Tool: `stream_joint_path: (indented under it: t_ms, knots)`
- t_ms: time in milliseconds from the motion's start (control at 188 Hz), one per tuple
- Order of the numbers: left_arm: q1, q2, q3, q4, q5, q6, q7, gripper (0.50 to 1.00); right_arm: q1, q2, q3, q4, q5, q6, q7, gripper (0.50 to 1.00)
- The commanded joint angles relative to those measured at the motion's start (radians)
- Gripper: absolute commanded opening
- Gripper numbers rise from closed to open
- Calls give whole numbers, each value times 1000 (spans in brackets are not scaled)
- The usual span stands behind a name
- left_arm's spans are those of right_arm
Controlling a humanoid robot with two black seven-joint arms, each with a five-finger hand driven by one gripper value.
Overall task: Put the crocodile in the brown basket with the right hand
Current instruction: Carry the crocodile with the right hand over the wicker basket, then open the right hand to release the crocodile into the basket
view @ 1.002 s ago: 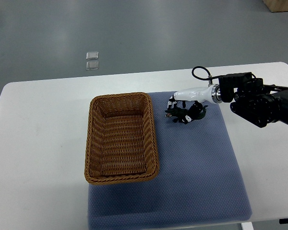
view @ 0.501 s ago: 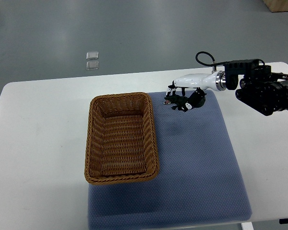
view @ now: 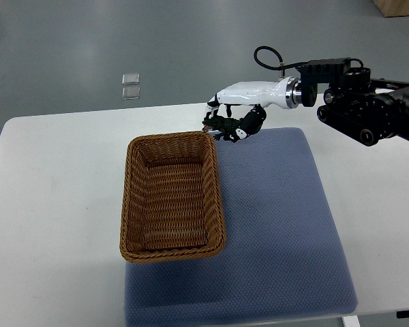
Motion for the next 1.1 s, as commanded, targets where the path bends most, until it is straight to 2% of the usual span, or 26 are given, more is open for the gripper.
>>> stream_joint_path:
  t_ms: [0,139,410,602,629,709,815,847,916,1002,1039,1092]
  knots:
    - [-1,0,0,0,0,0,0,1000,19,22,-4,50,-10,-9,0,500]
    - [0,0,0,0,0,0,0,1000,40,121,-19,60,-17,-9,0,500]
    - [-1,0,0,0,0,0,0,1000,43,220,-31,60,-138,-37,0,500]
    - [-1,0,0,0,1,0,0,1000,31,232,-76,58,-136,-57,0,500]
    - [-1,0,0,0,0,0,0,1000,28,232,-77,58,-136,-63,0,533]
    - [0,0,0,0,1,0,0,1000,11,232,-77,57,-136,-64,0,543]
    - [-1,0,0,0,0,0,0,1000,-7,232,-93,55,-136,-64,0,588]
    - [0,0,0,0,1,0,0,1000,-13,232,-93,55,-136,-64,0,627]
    - [0,0,0,0,0,0,0,1000,-32,232,-93,55,-132,-64,-8,754]
    - [-1,0,0,0,0,0,0,1000,-41,232,-93,55,-127,-60,-14,817]
    - [0,0,0,0,0,0,0,1000,-41,232,-93,57,-124,-57,-14,860]
    - [-1,0,0,0,0,0,0,1000,-39,232,-93,55,-121,-55,-14,883]
